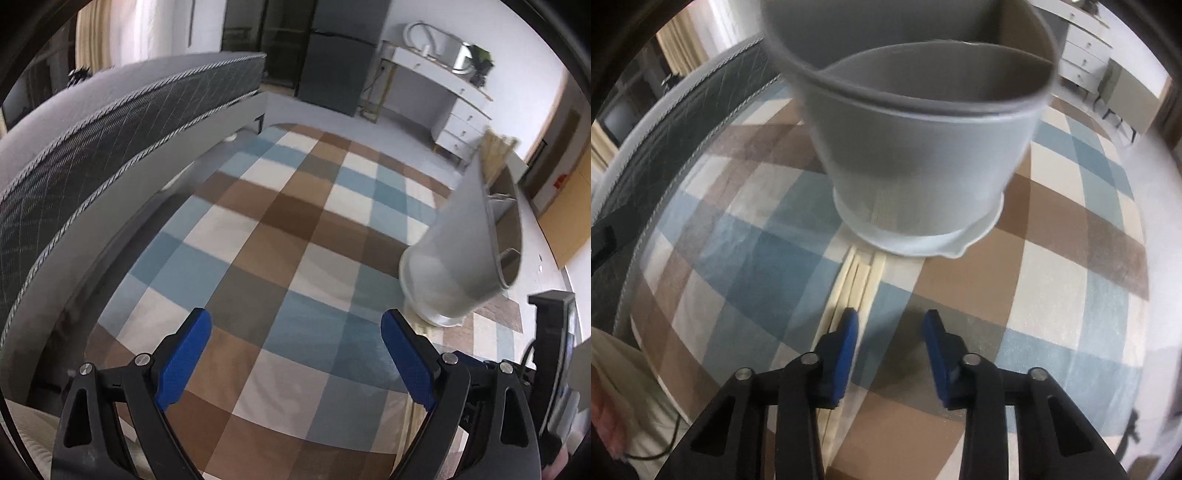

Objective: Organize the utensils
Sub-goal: 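Close the right tool on one wooden chopstick from the bundle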

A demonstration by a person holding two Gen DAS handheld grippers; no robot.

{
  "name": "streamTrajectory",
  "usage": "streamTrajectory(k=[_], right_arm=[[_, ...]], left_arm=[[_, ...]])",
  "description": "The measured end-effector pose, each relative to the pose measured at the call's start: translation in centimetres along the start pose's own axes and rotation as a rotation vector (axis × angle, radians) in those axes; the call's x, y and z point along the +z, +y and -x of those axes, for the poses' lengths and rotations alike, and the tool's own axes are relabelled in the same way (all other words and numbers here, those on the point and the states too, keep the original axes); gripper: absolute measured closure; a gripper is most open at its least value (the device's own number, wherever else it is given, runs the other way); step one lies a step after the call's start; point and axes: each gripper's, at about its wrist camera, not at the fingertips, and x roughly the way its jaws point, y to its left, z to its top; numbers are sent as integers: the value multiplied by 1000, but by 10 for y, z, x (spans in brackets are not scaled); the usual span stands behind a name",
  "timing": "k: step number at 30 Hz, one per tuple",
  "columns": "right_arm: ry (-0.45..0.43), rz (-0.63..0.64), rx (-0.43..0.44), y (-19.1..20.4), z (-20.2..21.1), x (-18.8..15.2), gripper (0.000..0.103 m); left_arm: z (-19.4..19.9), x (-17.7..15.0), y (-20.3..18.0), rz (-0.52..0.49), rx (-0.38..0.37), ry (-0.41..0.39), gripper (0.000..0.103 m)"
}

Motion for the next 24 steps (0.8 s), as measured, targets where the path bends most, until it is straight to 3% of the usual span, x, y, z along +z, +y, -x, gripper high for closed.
streamTrajectory(k=[9, 18, 24], right_arm=[[92, 109, -38, 24, 1, -5, 95], [83, 86, -44, 14, 0, 8, 92], [13, 100, -55, 18, 0, 14, 91]], left_arm=[[-1, 2, 11, 80, -8, 46, 13], [-5, 3, 17, 96, -8, 73, 13], [-11, 0, 17, 74, -5, 110, 13]])
